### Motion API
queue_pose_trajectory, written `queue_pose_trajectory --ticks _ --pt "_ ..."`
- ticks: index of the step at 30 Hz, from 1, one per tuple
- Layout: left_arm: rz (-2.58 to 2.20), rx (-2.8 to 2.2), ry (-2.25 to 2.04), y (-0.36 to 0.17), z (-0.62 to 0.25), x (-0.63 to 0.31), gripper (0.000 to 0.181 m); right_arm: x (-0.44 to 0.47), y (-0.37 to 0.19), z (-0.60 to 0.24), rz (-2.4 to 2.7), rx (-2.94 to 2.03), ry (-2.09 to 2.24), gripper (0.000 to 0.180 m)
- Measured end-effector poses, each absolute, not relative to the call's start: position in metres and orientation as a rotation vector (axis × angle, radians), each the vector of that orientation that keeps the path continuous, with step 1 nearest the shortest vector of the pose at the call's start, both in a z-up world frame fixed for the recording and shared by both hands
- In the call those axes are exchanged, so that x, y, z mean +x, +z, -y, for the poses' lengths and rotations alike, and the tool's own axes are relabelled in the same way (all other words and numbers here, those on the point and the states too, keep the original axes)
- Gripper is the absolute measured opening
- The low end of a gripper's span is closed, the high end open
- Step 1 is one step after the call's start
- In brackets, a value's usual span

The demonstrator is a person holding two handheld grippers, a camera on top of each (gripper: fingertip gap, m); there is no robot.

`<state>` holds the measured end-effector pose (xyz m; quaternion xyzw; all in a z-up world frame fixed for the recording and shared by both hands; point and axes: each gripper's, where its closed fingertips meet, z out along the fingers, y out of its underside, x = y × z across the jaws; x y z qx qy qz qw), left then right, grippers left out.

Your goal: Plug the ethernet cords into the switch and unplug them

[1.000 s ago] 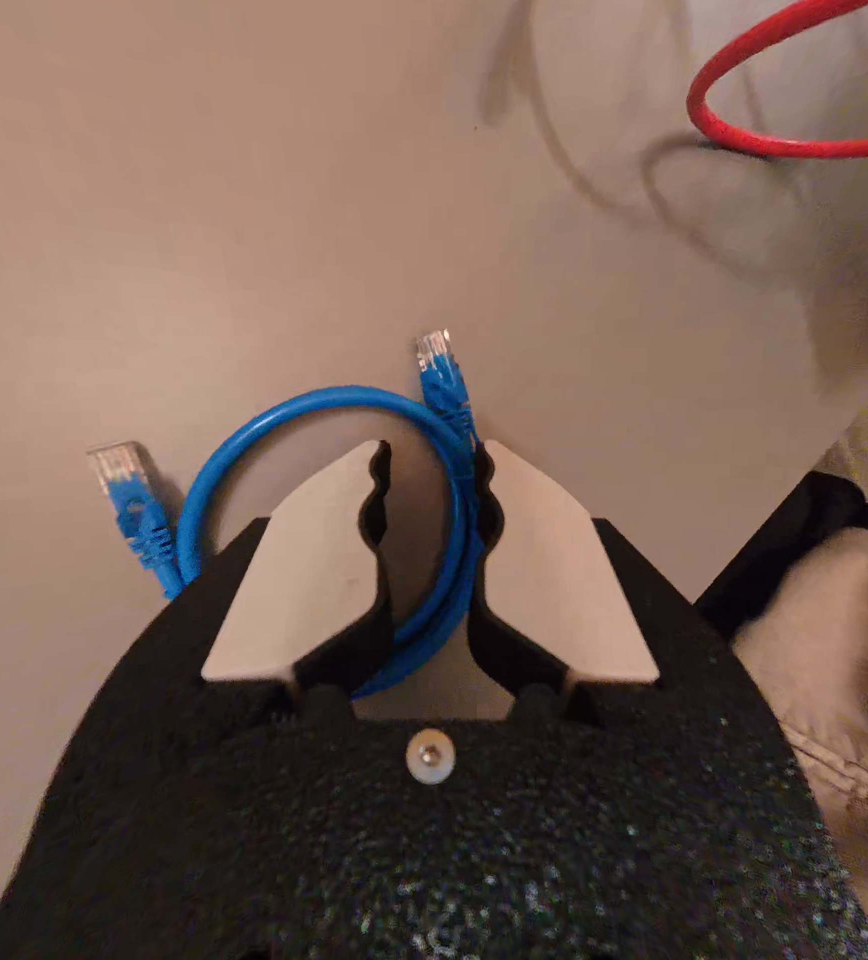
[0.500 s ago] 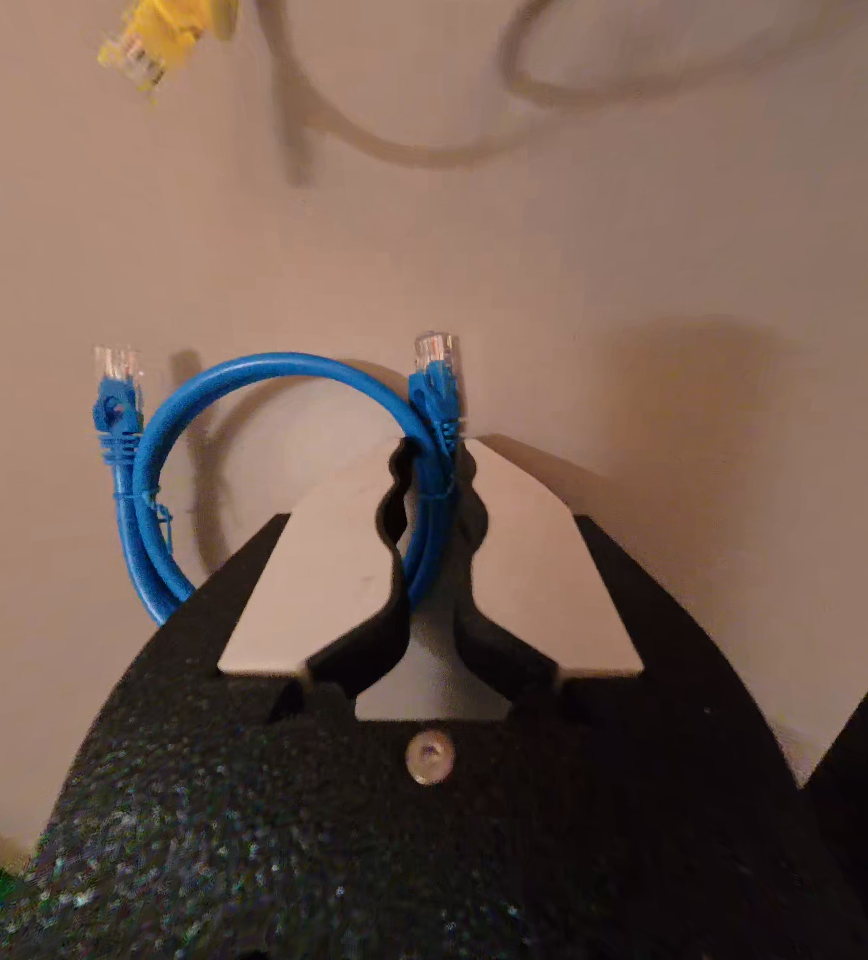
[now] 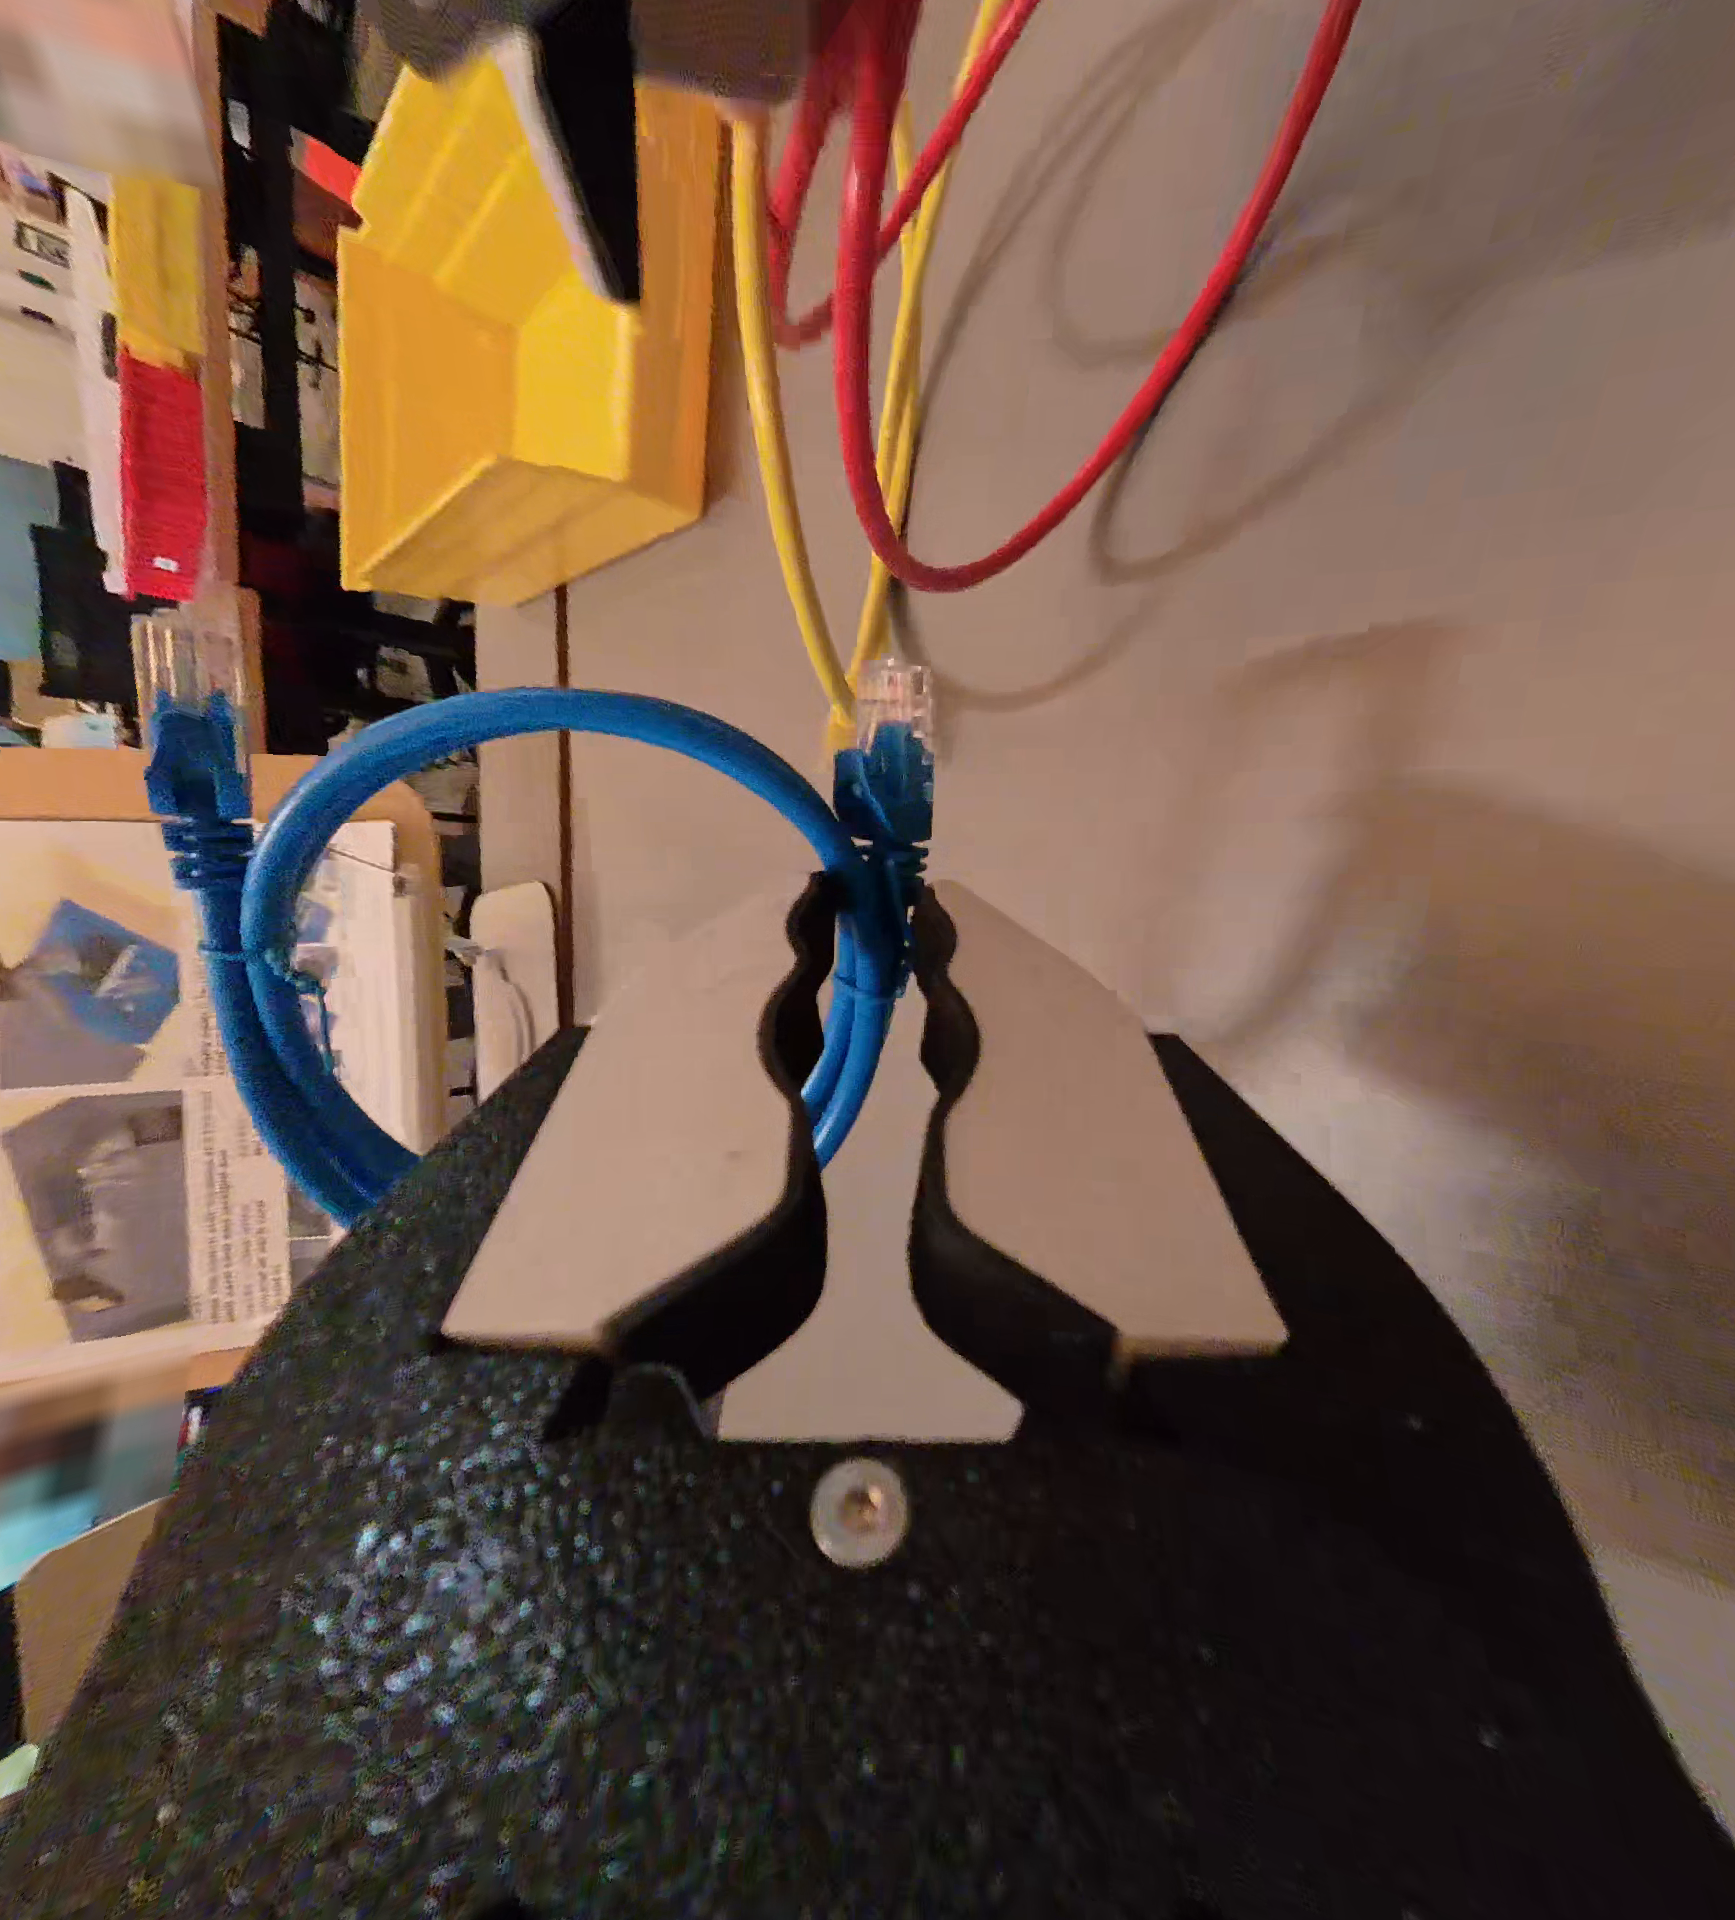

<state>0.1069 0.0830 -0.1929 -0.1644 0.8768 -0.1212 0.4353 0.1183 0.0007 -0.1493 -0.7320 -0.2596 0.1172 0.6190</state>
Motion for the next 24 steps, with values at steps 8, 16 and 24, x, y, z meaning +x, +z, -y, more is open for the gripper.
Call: queue_pose_trajectory --ticks 8,16,24 --pt "-2.125 -0.288 -0.254 -0.138 -0.063 0.106 0.014 0.112 -0.161 -0.013 0.581 -1.842 0.237 0.076" --pt "-2.125 -0.251 -0.158 -0.134 -0.069 0.11 0.014 0.111 -0.176 -0.027 0.518 -2.033 0.154 0.076" --pt "-2.147 -0.145 0.061 -0.141 -0.073 0.105 0.014 0.106 -0.184 -0.032 0.52 -2.08 0.166 0.076"
